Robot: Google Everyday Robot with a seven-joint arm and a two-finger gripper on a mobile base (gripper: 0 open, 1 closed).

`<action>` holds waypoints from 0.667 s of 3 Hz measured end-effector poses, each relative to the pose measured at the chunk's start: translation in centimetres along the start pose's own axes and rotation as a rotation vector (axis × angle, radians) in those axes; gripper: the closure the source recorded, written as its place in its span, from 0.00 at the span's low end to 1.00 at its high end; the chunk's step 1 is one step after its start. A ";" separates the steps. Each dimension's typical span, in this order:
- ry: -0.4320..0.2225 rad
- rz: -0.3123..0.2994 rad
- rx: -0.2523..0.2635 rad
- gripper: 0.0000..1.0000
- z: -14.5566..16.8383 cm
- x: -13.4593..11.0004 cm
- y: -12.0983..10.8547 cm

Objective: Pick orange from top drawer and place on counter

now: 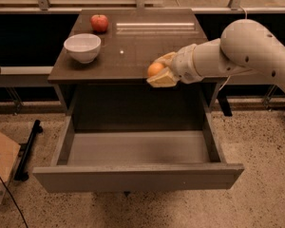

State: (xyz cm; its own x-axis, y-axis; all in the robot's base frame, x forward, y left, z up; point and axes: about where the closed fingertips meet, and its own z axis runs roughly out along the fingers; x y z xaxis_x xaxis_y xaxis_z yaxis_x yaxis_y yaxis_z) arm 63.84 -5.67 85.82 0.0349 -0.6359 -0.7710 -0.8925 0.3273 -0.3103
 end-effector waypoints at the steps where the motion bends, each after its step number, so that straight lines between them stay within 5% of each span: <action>1: 0.056 0.046 0.065 1.00 0.4 1.0 -4.1; 2: 0.090 0.118 0.094 1.00 2.0 2.4 -7.5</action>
Offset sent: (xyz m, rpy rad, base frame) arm 0.1252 -0.0423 -0.0149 -0.0186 0.0983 -0.2657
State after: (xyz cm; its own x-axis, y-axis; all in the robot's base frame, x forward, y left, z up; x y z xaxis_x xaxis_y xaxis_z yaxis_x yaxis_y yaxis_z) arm 71.54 -8.25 85.16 -0.1116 -0.6479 -0.7535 -0.8416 0.4648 -0.2750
